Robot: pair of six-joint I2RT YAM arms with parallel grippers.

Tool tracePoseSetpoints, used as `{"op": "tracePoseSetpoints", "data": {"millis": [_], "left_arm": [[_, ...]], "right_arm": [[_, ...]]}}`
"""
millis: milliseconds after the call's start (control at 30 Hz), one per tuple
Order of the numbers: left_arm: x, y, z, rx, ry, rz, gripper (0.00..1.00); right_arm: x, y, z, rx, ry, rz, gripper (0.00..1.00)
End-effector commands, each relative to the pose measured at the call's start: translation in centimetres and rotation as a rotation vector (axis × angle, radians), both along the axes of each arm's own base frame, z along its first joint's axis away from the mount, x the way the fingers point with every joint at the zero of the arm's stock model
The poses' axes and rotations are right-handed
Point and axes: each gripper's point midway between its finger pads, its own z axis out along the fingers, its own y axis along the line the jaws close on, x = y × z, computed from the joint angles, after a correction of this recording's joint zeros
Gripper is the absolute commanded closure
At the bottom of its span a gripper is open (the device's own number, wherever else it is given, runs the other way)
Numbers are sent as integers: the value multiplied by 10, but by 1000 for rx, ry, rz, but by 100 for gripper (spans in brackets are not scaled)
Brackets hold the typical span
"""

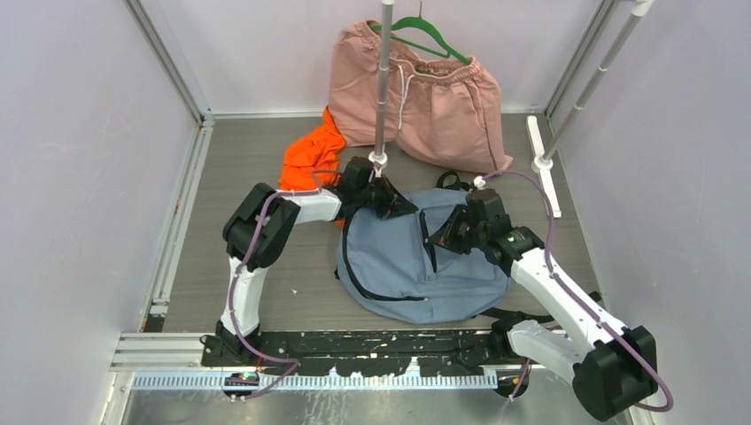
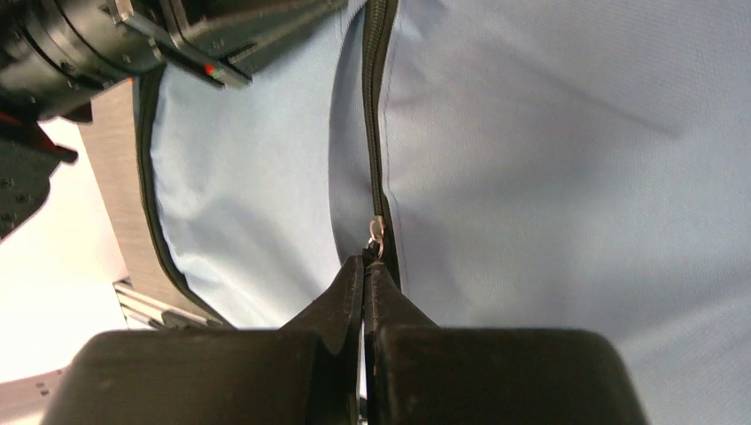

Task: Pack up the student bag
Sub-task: Zip the student bag at the center of the board.

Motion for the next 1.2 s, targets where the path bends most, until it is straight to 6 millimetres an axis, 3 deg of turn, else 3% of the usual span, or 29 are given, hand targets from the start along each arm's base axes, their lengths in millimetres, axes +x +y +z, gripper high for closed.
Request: {"op": "tracePoseSetpoints", "data": {"millis": [0, 267, 500, 700, 833, 867, 900, 967, 1000, 1033, 1167], "left_arm": [[34, 7, 40, -46, -104, 85, 100], [40, 18, 43, -30, -116, 110, 100], [43, 25, 46, -33, -124, 128, 100], [41, 31, 49, -26, -141, 127, 100], [36, 33, 68, -3, -232, 74, 100], [34, 31, 76, -7, -272, 37, 100], [30, 30, 87, -8, -306, 4, 94], [24, 37, 104, 60, -402, -17, 74], [20, 45, 108, 115, -435, -13, 61], [16, 51, 117, 154, -475, -11, 55], [6, 84, 143, 237, -576, -25, 52]], "right_arm": [[-32, -2, -3, -29, 54, 106, 99], [-85, -13, -20, -25, 167, 150, 99], [-113, -14, -32, -1, 246, 155, 99], [-117, -19, -34, -31, 258, 160, 99], [-104, -24, -31, -68, 239, 94, 99], [-99, -28, -31, -87, 239, 65, 82], [-94, -31, -31, -106, 232, 40, 58], [-82, -34, -26, -123, 202, -12, 28], [-74, -36, -22, -126, 178, -39, 24], [-68, -39, -19, -138, 161, -68, 23], [-48, -57, -16, -213, 120, -201, 24]]}}
